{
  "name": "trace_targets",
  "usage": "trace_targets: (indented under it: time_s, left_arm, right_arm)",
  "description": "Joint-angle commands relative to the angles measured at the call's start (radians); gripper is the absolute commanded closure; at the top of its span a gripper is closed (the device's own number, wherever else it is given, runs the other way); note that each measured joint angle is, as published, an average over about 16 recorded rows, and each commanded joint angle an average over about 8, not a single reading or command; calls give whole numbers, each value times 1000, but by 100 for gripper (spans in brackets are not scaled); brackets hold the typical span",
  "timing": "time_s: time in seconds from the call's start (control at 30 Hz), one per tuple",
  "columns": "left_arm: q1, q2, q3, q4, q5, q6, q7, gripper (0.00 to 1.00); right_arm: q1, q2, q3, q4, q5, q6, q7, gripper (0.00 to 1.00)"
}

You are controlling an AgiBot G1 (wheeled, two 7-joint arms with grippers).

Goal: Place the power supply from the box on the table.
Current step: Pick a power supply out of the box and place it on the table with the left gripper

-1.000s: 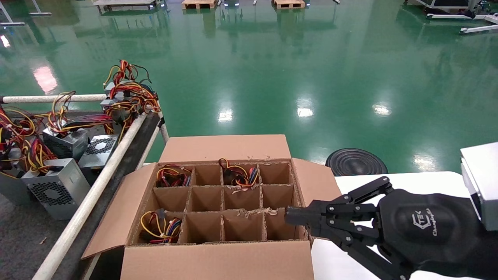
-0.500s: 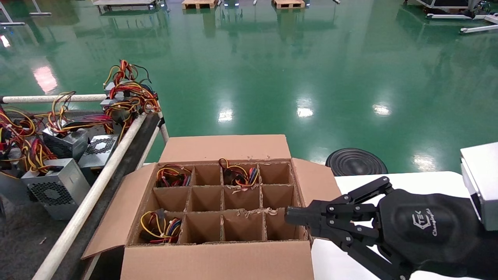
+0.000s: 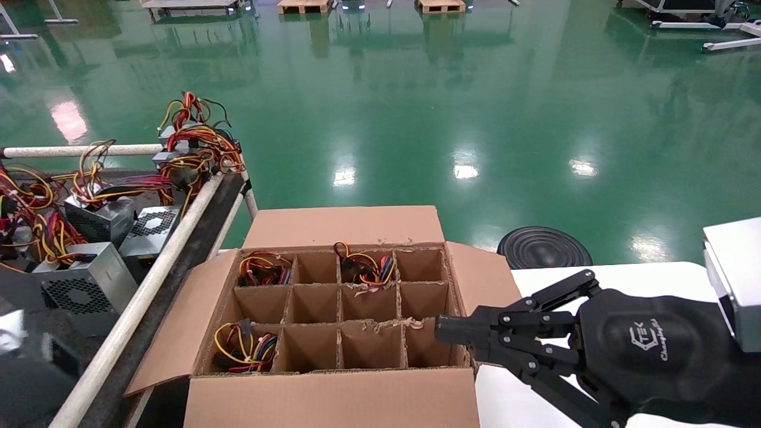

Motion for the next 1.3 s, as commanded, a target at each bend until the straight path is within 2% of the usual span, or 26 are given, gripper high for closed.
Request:
trace_targets:
  time_s: [0.03, 0.3, 0.33, 0.37, 0.57, 0.6, 0.63, 1.3]
  left_arm:
    - [8, 5, -11, 18, -2, -4, 11, 100]
    - [24, 14, -35, 72, -13, -25, 48, 100]
    - [26, 15, -38, 81, -16, -29, 54, 95]
    - [28, 16, -41, 89, -18, -33, 60, 86]
    - [34, 20, -53, 134, -34, -59, 91, 11]
    - [34, 21, -54, 140, -37, -64, 95, 3]
    - [35, 21, -55, 146, -39, -68, 99, 0]
    - [36, 39, -60, 259, -63, -117, 129, 0]
  right_arm:
    - [0, 0, 0, 0, 0, 0, 0, 100]
    - [0, 0, 0, 0, 0, 0, 0, 100]
    - [0, 0, 0, 0, 0, 0, 0, 100]
    - [0, 0, 0, 0, 0, 0, 0, 100]
    - [0, 0, 0, 0, 0, 0, 0, 100]
    - [0, 0, 0, 0, 0, 0, 0, 100]
    - [0, 0, 0, 0, 0, 0, 0, 100]
    - [0, 0, 0, 0, 0, 0, 0, 100]
